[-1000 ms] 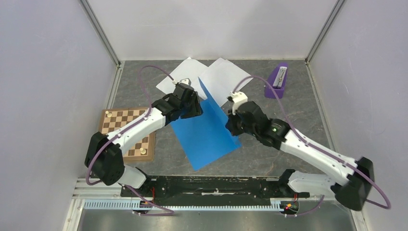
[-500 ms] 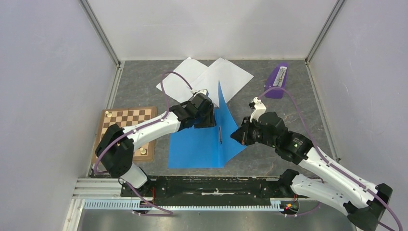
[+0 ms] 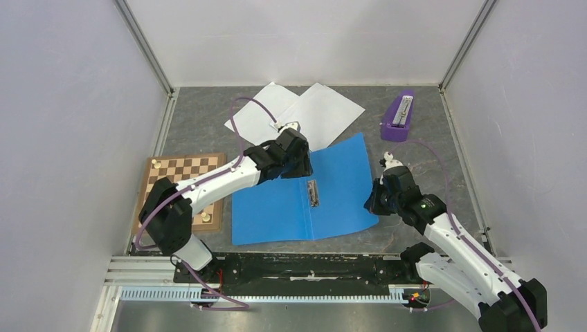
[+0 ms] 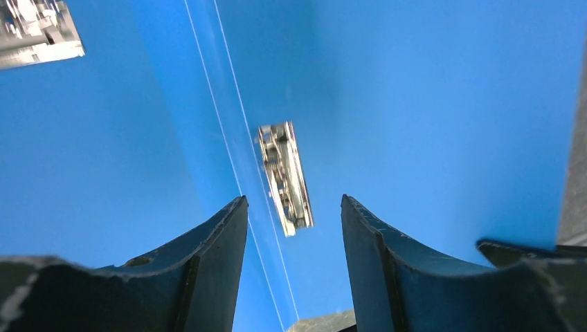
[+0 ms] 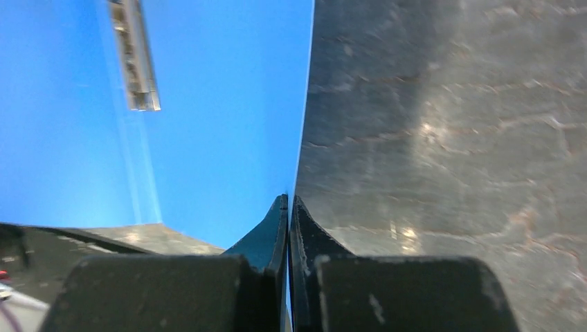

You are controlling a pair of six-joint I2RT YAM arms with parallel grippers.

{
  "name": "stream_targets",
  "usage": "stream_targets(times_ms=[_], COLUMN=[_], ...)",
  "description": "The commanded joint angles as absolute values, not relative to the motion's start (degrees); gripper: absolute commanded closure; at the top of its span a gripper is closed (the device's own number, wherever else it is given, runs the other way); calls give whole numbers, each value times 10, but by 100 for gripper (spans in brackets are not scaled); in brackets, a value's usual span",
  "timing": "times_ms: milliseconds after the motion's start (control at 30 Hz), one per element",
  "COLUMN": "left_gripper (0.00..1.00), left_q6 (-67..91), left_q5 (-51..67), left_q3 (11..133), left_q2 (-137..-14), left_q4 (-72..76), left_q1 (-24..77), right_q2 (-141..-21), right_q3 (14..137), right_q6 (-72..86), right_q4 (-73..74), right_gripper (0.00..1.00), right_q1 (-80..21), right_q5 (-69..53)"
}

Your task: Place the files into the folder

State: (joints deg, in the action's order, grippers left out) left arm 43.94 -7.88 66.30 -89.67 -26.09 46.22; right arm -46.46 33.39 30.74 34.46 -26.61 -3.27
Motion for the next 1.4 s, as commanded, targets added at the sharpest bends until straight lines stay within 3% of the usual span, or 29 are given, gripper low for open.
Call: stream_targets(times_ms=[0,200,333,433,500,600,767,867,967,1233,1367], left_gripper=[40,39,40,40,40,38,36,35,35,34,33], left_q6=[428,380,384,398,406,419,446,467,488,497,495], left_q5=[-119,-140,-148,-152,-159,-177,-208,-219,-215,-184,-165], left_q3=[728,830,825,802,783,764,767,765,752,693,675], left_q2=[-940,-1060,-1099,-1119,-1128,-1136,-1156,-1161,-1161,-1144,-1134], left_q4=[-258,-280,-282,-287,-288,-293,-324,-331,-330,-297,-282], left_q1=[462,456,457,459,464,469,475,480,482,482,482], right_q2=[-474,-500,-524,-524,-523,-507,-487,-490,-501,-590,-635], right_q3=[312,315,320,323,330,355,471,501,464,339,310], right_q6=[248,189,197,206,208,209,195,180,199,243,216], right_q4=[407,399,401,391,388,391,430,395,321,121,53], right_gripper=[100,100,97,74,52,33,28,28,28,27,15], right_q1=[-265,-266,-269,-269,-269,-269,-280,-299,-368,-559,-613], right_q5=[54,72,116,142,152,181,244,185,131,156,215])
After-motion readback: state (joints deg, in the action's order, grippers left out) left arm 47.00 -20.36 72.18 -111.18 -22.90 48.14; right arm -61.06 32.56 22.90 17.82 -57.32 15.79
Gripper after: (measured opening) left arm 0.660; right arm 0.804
